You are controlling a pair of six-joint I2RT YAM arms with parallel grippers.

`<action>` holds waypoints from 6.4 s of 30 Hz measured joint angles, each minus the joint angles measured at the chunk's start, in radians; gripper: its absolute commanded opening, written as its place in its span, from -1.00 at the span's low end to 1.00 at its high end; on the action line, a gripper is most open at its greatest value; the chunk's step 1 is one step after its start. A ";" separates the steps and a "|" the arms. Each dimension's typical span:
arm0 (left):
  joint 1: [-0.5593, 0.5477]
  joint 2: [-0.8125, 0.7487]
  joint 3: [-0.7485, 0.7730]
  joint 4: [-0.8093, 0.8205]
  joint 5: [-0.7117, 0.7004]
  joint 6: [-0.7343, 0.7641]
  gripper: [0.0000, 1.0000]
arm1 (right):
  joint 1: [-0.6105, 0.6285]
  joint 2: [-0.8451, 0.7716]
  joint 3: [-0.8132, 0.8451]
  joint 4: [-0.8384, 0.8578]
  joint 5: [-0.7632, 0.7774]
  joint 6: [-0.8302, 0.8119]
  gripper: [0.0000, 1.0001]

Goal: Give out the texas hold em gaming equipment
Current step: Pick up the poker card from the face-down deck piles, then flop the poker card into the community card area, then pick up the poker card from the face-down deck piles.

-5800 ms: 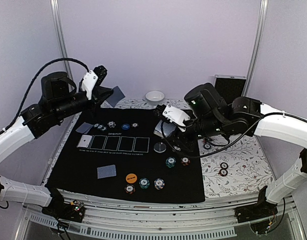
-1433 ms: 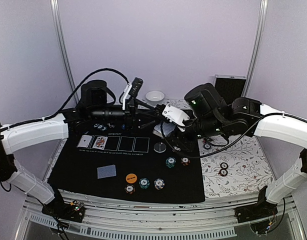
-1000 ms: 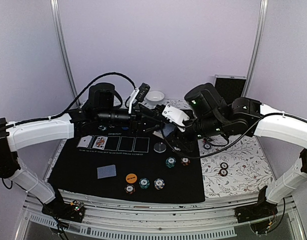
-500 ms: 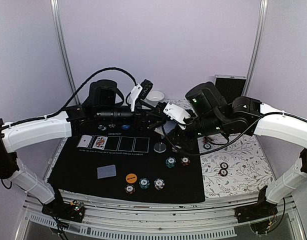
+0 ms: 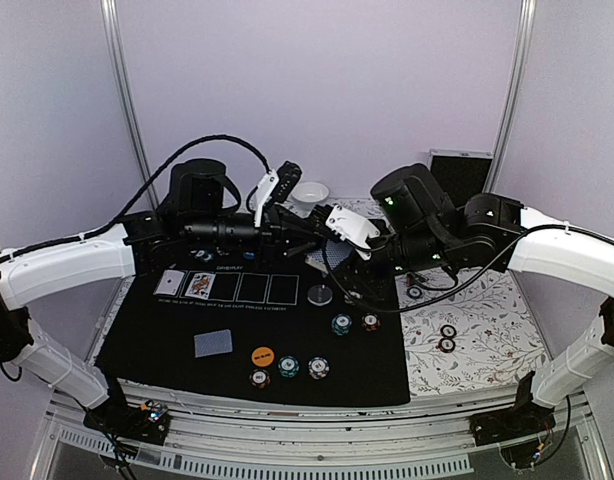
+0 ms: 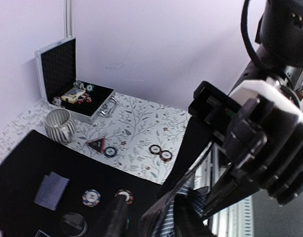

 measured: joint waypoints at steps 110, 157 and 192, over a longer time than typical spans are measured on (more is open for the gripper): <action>0.542 0.312 -0.396 0.049 -0.278 1.261 -0.18 | -0.002 -0.133 -0.101 0.020 0.019 0.012 -0.92; -0.033 0.014 0.011 0.030 0.083 0.246 0.77 | -0.002 -0.084 -0.069 0.031 -0.034 0.007 -0.92; -0.109 0.070 0.163 -0.112 -0.208 0.315 0.23 | -0.008 -0.083 -0.065 0.030 -0.026 0.006 -0.92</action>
